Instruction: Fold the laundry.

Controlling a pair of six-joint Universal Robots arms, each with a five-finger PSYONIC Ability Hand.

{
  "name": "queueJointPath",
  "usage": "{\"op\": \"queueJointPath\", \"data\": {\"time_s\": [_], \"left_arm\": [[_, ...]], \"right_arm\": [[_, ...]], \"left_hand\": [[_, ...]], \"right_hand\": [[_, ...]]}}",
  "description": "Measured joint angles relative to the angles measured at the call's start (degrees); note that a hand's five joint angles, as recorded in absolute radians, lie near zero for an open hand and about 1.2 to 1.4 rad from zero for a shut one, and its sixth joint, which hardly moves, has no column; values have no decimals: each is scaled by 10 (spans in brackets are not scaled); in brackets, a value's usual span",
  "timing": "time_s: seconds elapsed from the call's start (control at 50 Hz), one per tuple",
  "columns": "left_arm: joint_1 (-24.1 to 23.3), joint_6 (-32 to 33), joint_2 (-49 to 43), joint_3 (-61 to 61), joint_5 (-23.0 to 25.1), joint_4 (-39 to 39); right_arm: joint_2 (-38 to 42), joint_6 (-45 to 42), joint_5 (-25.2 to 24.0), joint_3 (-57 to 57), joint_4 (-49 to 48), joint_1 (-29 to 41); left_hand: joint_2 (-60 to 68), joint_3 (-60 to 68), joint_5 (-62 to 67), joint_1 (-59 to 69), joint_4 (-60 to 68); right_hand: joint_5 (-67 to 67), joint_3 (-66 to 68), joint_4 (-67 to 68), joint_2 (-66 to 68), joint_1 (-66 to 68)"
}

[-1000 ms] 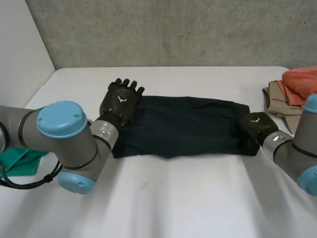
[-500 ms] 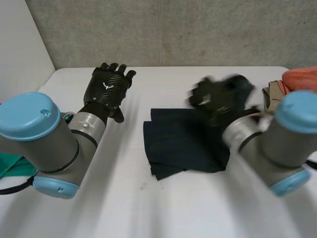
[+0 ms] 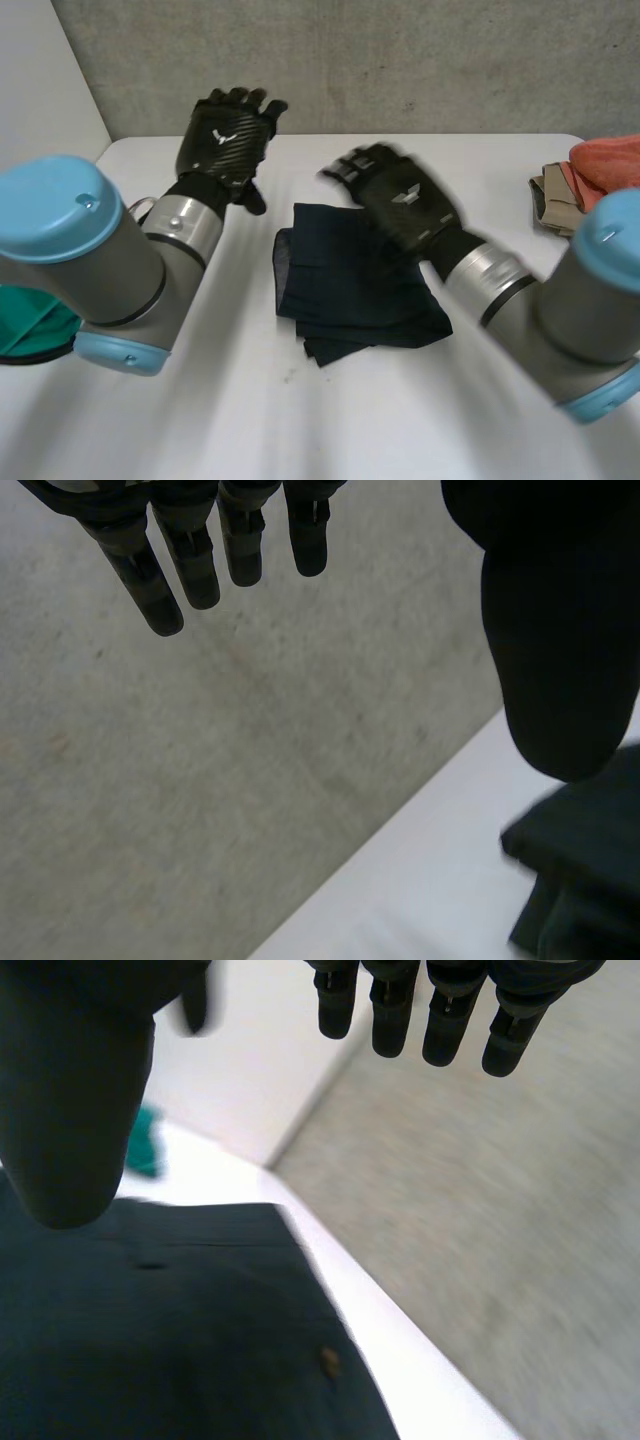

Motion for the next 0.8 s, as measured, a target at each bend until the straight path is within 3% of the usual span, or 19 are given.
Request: {"op": "queueJointPath", "data": {"time_s": [0.08,0.2,0.36,0.52,0.8], "left_arm": [[-31,-25,-25,46,1,-21],[-78,-54,-110,148,3,-82],[-92,-55,-233,262,-17,-194],[-85,-34,-255,240,-69,-276],[-81,-5,-232,196,-74,-302]], "right_arm": [[-16,86,38,-29,70,-55],[41,97,53,-120,183,-94],[174,85,5,-244,267,-92],[267,60,-26,-300,306,-87],[274,-126,95,-298,314,-67]], "left_hand": [[0,0,0,0,0],[0,0,0,0,0],[0,0,0,0,0],[0,0,0,0,0],[0,-7,0,0,0]], "right_hand": [[0,0,0,0,0],[0,0,0,0,0],[0,0,0,0,0],[0,0,0,0,0],[0,-4,0,-22,-27]]}}
